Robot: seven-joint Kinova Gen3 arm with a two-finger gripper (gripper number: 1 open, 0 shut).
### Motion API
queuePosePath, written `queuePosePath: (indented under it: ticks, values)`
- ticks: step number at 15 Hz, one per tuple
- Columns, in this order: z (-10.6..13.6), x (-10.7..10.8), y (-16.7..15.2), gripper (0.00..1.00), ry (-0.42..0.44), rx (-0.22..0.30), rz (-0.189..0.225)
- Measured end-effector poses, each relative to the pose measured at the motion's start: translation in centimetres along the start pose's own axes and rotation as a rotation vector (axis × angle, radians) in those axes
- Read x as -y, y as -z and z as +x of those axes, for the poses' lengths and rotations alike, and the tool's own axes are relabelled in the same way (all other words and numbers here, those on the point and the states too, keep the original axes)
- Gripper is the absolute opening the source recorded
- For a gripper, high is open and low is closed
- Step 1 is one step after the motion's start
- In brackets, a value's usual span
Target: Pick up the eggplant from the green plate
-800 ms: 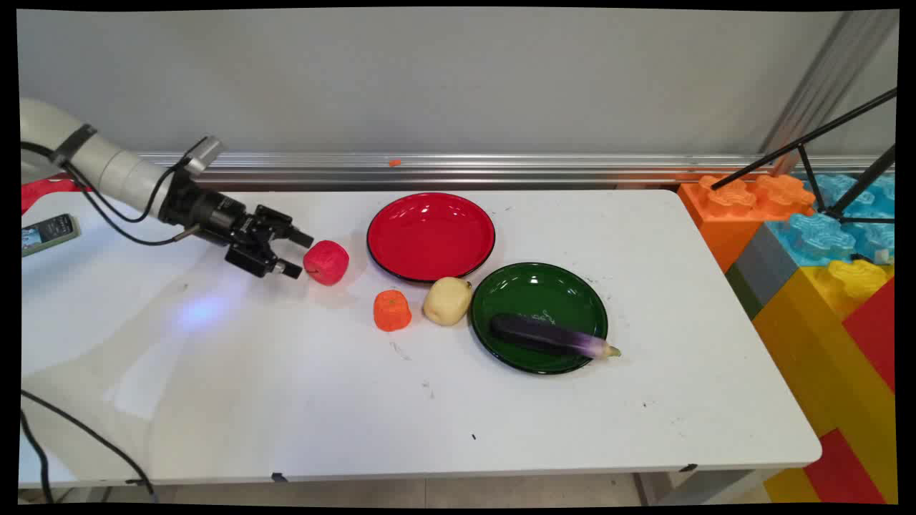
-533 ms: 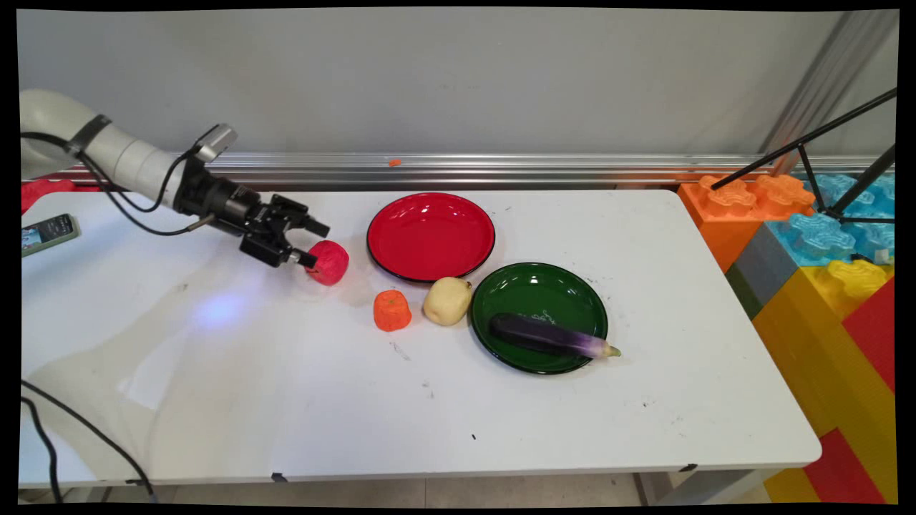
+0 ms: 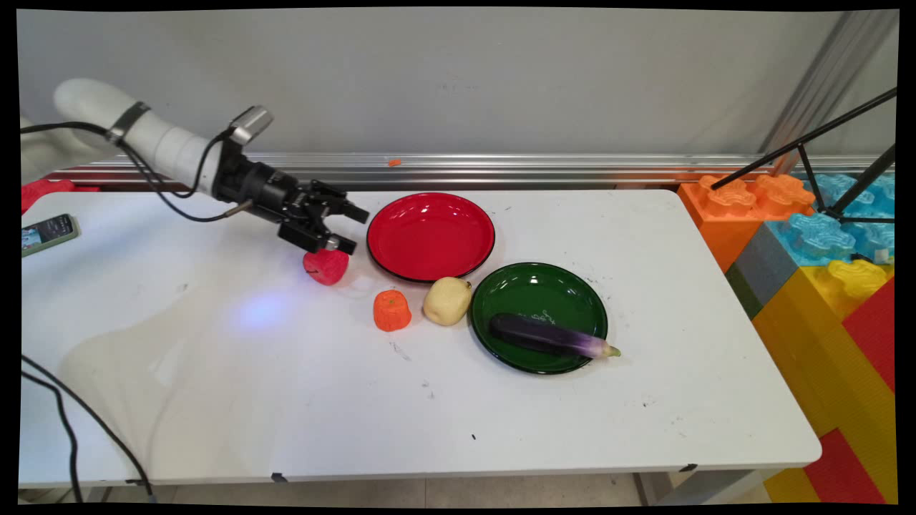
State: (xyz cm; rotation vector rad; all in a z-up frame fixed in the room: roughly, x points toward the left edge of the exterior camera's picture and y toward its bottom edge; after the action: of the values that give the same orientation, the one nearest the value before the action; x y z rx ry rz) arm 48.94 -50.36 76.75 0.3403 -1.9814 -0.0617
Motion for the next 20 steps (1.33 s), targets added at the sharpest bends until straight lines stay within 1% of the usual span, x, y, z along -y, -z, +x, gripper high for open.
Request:
queuePosePath:
  ticks: [6, 7, 11, 14, 15, 20]
  values:
    - [2.1, 0.5, -4.1, 1.0, -0.002, -0.015, -0.059]
    - [2.3, 0.6, -4.7, 1.0, -0.003, -0.014, -0.068]
    - [3.9, 1.3, -8.5, 1.0, -0.004, -0.005, -0.126]
    - [4.7, 1.7, -10.6, 1.0, -0.009, 0.002, -0.156]
    - [5.2, 1.9, -12.1, 1.0, -0.017, 0.01, -0.178]
    - [6.2, 2.5, -16.9, 1.0, -0.043, 0.056, -0.237]
